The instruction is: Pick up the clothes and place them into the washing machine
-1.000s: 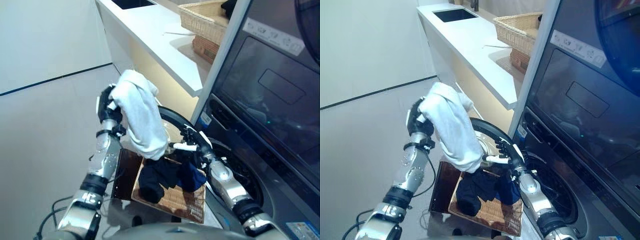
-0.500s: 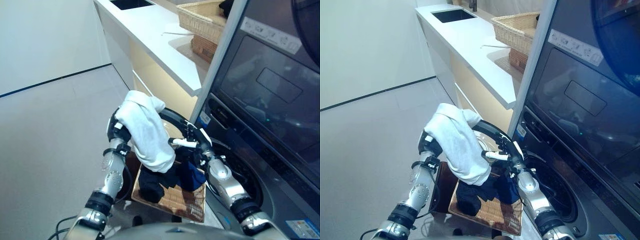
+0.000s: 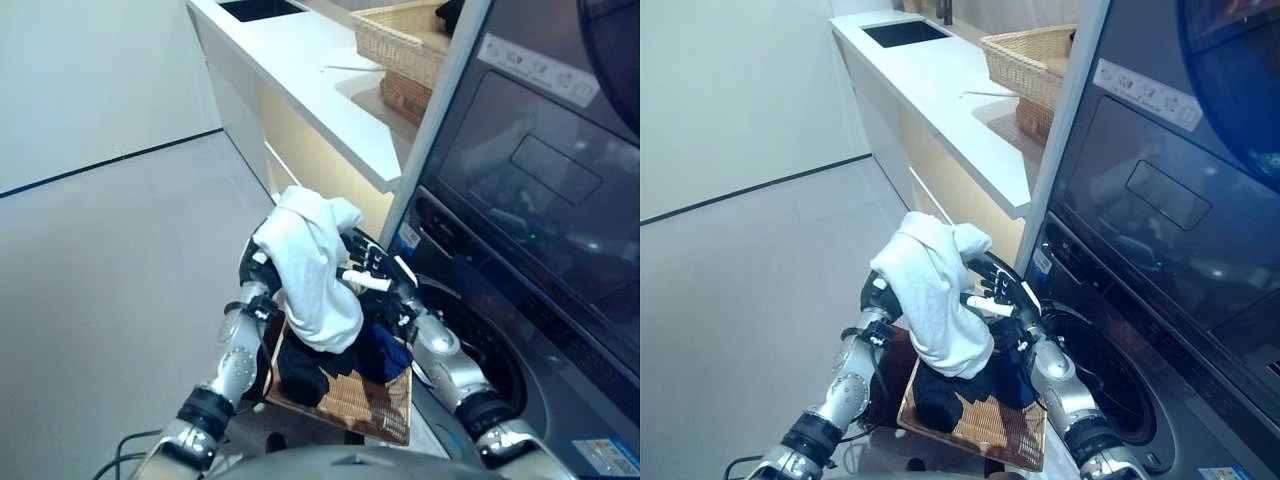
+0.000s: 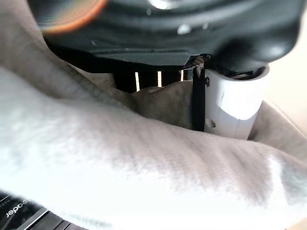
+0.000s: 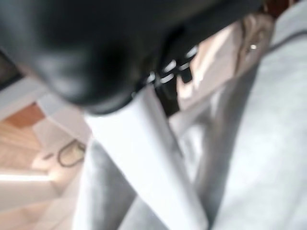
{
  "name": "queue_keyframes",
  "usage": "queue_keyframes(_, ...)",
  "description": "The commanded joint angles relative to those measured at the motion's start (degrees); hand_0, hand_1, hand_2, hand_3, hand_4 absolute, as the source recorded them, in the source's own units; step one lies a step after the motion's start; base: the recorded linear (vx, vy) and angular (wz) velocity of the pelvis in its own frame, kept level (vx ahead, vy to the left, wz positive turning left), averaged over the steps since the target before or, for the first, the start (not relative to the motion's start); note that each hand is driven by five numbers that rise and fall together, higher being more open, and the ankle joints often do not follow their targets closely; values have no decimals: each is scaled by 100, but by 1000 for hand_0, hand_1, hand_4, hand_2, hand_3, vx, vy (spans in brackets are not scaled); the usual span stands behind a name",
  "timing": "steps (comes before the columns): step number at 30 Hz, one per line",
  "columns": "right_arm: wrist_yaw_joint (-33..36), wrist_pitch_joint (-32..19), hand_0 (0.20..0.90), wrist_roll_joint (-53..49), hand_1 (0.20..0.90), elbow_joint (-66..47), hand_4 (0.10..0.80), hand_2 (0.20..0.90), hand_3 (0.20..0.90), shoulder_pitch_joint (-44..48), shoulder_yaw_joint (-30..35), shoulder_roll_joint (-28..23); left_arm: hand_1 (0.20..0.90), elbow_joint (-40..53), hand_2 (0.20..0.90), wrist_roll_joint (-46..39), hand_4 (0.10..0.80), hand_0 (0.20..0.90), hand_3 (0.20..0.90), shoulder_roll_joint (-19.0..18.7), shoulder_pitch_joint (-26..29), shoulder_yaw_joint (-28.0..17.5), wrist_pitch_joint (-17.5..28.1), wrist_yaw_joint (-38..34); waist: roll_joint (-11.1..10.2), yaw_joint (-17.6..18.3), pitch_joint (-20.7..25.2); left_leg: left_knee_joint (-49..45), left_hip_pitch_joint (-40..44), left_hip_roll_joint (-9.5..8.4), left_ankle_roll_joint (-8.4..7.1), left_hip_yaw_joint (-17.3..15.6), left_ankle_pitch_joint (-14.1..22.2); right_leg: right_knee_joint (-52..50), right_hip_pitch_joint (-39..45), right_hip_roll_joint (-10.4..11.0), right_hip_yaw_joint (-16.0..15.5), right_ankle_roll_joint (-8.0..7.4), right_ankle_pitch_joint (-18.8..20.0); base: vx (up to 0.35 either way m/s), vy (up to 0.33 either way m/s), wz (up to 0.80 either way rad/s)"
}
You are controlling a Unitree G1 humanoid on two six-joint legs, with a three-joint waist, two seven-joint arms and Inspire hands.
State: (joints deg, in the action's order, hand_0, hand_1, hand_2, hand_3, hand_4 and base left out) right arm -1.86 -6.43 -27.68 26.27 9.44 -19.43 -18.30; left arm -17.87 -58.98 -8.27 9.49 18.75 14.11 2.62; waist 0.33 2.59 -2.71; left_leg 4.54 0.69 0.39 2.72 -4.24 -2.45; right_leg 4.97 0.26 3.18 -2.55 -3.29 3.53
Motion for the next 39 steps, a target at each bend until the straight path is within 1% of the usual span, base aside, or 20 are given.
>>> queue_keyframes(1, -414, -678, 900, -215, 900, 158, 800, 900, 900, 731, -56, 28, 200, 453, 200, 219, 300, 200, 200, 52, 1129, -121, 511, 576, -241, -52, 659, -267, 4, -26, -259, 51, 520, -147, 17, 165, -148, -164, -317, 0, 0, 0)
queue_keyframes(4, -492, -670, 900, -227, 900, 133, 800, 900, 900, 689, -69, -4, 200, 355, 200, 309, 300, 200, 200, -10, 1186, -205, 535, 548, -239, -44, 669, -250, 18, -24, -264, 46, 517, -138, 25, 165, -149, -167, -317, 0, 0, 0)
queue_keyframes(5, -623, -648, 900, -303, 900, 120, 800, 900, 900, 664, -87, -57, 200, 263, 200, 372, 300, 200, 200, -90, 1248, -304, 553, 544, -238, -39, 679, -238, 26, -24, -267, 40, 515, -134, 26, 164, -155, -171, -315, 0, 0, 0)
queue_keyframes(6, -623, -648, 900, -304, 900, 120, 800, 900, 900, 664, -87, -58, 200, 262, 200, 372, 300, 200, 200, -90, 1248, -304, 554, 544, -238, -38, 678, -238, 26, -24, -267, 40, 515, -134, 26, 164, -155, -171, -315, 0, 0, 0)
queue_keyframes(8, -862, -586, 900, -362, 900, 139, 800, 900, 900, 640, -120, -140, 200, 129, 200, 395, 300, 200, 200, -142, 1329, -441, 566, 533, -236, -32, 694, -227, 39, -24, -270, 37, 514, -135, 37, 167, -160, -173, -313, 0, 0, 0)
queue_keyframes(12, -987, -552, 900, -307, 900, 142, 800, 900, 900, 615, -98, -277, 200, 43, 200, 425, 300, 200, 200, -211, 1416, -526, 572, 512, -232, -27, 704, -220, 44, -21, -271, 41, 510, -136, 40, 169, -171, -179, -316, 0, 0, 0)
queue_keyframes(15, -1053, -526, 900, -268, 900, 217, 800, 900, 900, 636, -75, -379, 200, -83, 200, 557, 300, 200, 200, -344, 1580, -575, 575, 458, -229, -22, 713, -201, 54, -24, -276, 49, 498, -130, 52, 170, -189, -182, -310, 0, 0, 0)
queue_keyframes(18, -1271, -455, 900, -299, 900, 272, 800, 900, 900, 705, -149, -502, 200, -311, 200, 704, 300, 200, 200, -514, 1859, -672, 584, 341, -232, -18, 727, -187, 59, -27, -284, 58, 485, -139, 58, 164, -194, -188, -315, 0, 0, 0)
queue_keyframes(24, -1456, -399, 900, -348, 900, 325, 800, 900, 900, 840, -288, -541, 200, -566, 200, 888, 300, 200, 200, -658, 2153, -725, 608, 210, -230, -14, 738, -168, 76, -27, -291, 57, 476, -131, 69, 162, -199, -193, -317, 0, 0, 0)
queue_keyframes(29, -1425, -428, 900, -376, 900, 360, 800, 900, 900, 937, -326, -428, 200, -563, 200, 820, 300, 200, 200, -485, 2170, -698, 634, 181, -221, -14, 746, -161, 83, -29, -288, 53, 476, -111, 81, 165, -199, -197, -308, 0, 0, 0)
queue_keyframes(33, -1459, -417, 900, -312, 900, 445, 800, 900, 900, 1126, -461, -295, 200, -450, 200, 740, 300, 200, 200, -277, 2053, -602, 617, 229, -215, -34, 736, -162, 76, -26, -282, 62, 470, -104, 82, 170, -200, -192, -305, 0, 0, 0)
queue_keyframes(39, -1313, -467, 900, -212, 900, 556, 800, 900, 900, 1273, -455, -198, 200, -309, 200, 606, 300, 200, 200, -103, 1917, -492, 594, 294, -204, -56, 728, -146, 71, -32, -279, 86, 462, -90, 84, 170, -219, -193, -303, -1, -1, 2)
